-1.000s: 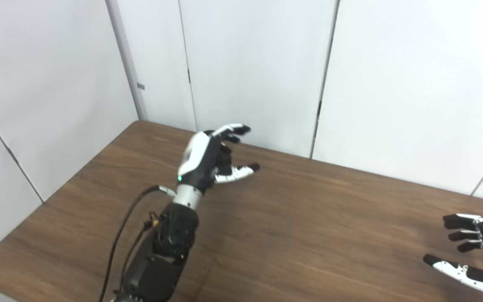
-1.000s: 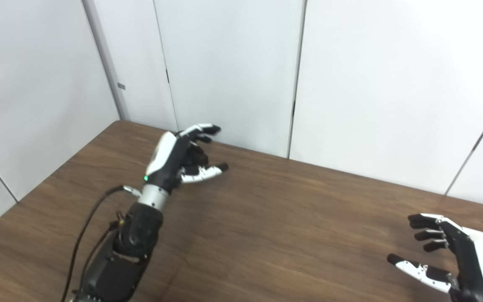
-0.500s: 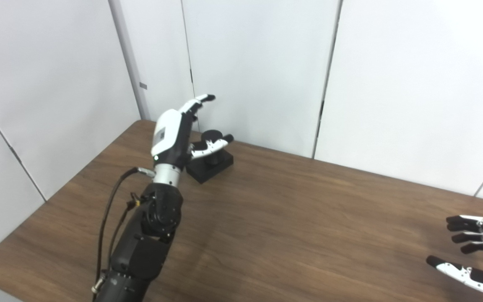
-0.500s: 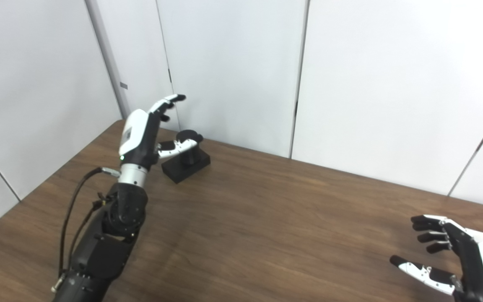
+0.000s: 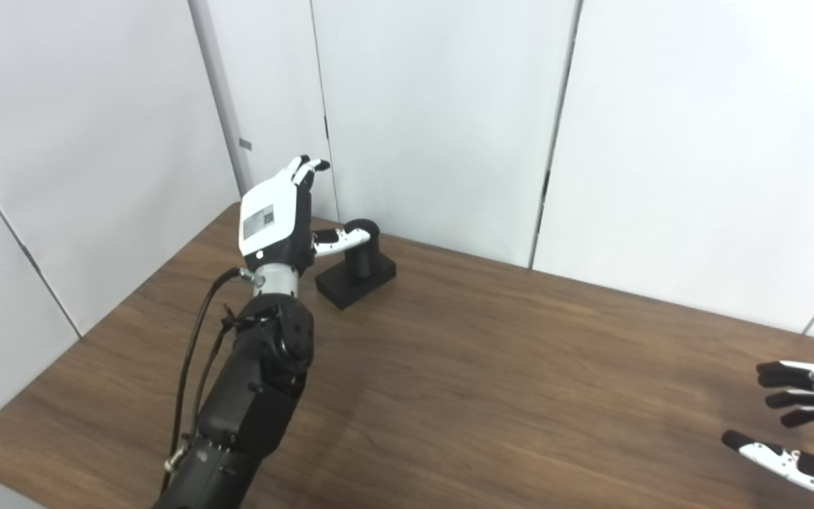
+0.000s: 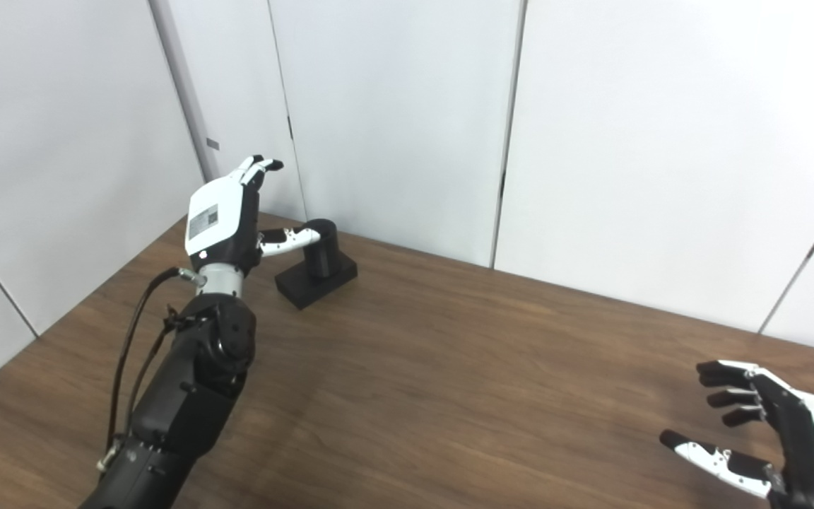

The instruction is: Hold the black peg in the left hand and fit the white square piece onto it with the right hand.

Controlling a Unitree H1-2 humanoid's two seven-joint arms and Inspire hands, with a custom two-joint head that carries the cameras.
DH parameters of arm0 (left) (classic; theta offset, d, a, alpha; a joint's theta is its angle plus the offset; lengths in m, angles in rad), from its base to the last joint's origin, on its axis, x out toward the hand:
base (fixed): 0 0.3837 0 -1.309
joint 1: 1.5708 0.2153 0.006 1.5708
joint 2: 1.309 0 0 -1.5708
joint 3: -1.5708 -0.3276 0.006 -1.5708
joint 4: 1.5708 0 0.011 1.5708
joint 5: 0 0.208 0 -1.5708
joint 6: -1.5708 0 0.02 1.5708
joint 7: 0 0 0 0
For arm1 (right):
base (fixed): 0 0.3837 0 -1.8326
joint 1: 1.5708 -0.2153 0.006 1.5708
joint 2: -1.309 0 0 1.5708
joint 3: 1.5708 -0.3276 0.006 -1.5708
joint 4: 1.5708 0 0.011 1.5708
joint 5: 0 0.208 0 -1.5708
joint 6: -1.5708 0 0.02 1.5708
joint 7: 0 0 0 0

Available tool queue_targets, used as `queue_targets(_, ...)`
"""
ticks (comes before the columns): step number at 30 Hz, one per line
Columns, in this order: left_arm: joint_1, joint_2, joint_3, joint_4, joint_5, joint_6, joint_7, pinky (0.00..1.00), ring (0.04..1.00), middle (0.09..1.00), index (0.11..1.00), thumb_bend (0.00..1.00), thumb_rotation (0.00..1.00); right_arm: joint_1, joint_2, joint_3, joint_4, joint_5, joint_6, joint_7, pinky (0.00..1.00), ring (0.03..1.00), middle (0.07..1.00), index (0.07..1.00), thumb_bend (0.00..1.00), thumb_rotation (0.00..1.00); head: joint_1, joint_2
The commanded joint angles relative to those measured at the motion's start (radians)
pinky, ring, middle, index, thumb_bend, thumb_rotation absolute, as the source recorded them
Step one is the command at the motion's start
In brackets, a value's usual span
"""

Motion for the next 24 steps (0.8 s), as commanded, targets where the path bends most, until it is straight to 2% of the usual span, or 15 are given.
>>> queue_targets(1, -0.057, 0.048, -0.009, -0.026, 0.043, 0.033, -0.025, 0.73, 0.924, 0.941, 0.815, 1.0, 0.47, -0.028, -0.011, -0.01, -0.04, -0.003, -0.011, -0.003, 0.49, 0.584, 0.645, 0.645, 0.62, 0.0, 0.0, 0.001)
queue_targets(4, -0.066, 0.064, -0.018, -0.01, 0.071, 0.054, -0.083, 0.77, 0.945, 0.962, 0.768, 1.0, 0.51, -0.028, -0.011, -0.008, -0.039, -0.002, -0.013, -0.004, 0.49, 0.581, 0.642, 0.646, 0.62, 0.0, 0.0, 0.003)
queue_targets(6, -0.075, 0.079, -0.025, 0.011, 0.089, 0.054, -0.123, 0.82, 0.962, 0.974, 0.705, 1.0, 0.52, -0.029, -0.009, -0.008, -0.039, 0.0, -0.011, -0.004, 0.49, 0.584, 0.644, 0.646, 0.62, 0.0, -0.001, 0.004)
queue_targets(9, -0.085, 0.093, -0.035, 0.035, 0.11, 0.054, -0.157, 0.85, 0.973, 0.982, 0.682, 1.0, 0.52, -0.029, -0.007, -0.007, -0.041, -0.002, -0.008, -0.005, 0.49, 0.587, 0.648, 0.646, 0.62, 0.0, -0.001, 0.008)
queue_targets(14, -0.108, 0.103, -0.051, 0.087, 0.175, 0.055, -0.207, 0.82, 0.966, 0.985, 0.738, 1.0, 0.56, -0.028, -0.006, -0.006, -0.04, -0.002, -0.014, -0.007, 0.49, 0.578, 0.642, 0.643, 0.61, 0.0, -0.002, 0.014)
queue_targets(18, -0.121, 0.114, -0.069, 0.113, 0.241, 0.055, -0.278, 0.81, 0.984, 0.999, 0.777, 1.0, 0.57, -0.026, -0.005, -0.005, -0.059, -0.009, 0.002, -0.002, 0.49, 0.579, 0.639, 0.641, 0.61, 0.0, -0.004, 0.019)
queue_targets(24, -0.14, 0.125, -0.092, 0.165, 0.292, 0.055, -0.327, 0.84, 1.0, 1.0, 0.787, 1.0, 0.6, -0.024, -0.004, -0.005, -0.064, -0.002, -0.006, -0.001, 0.47, 0.571, 0.642, 0.639, 0.57, 0.0, -0.011, 0.026)
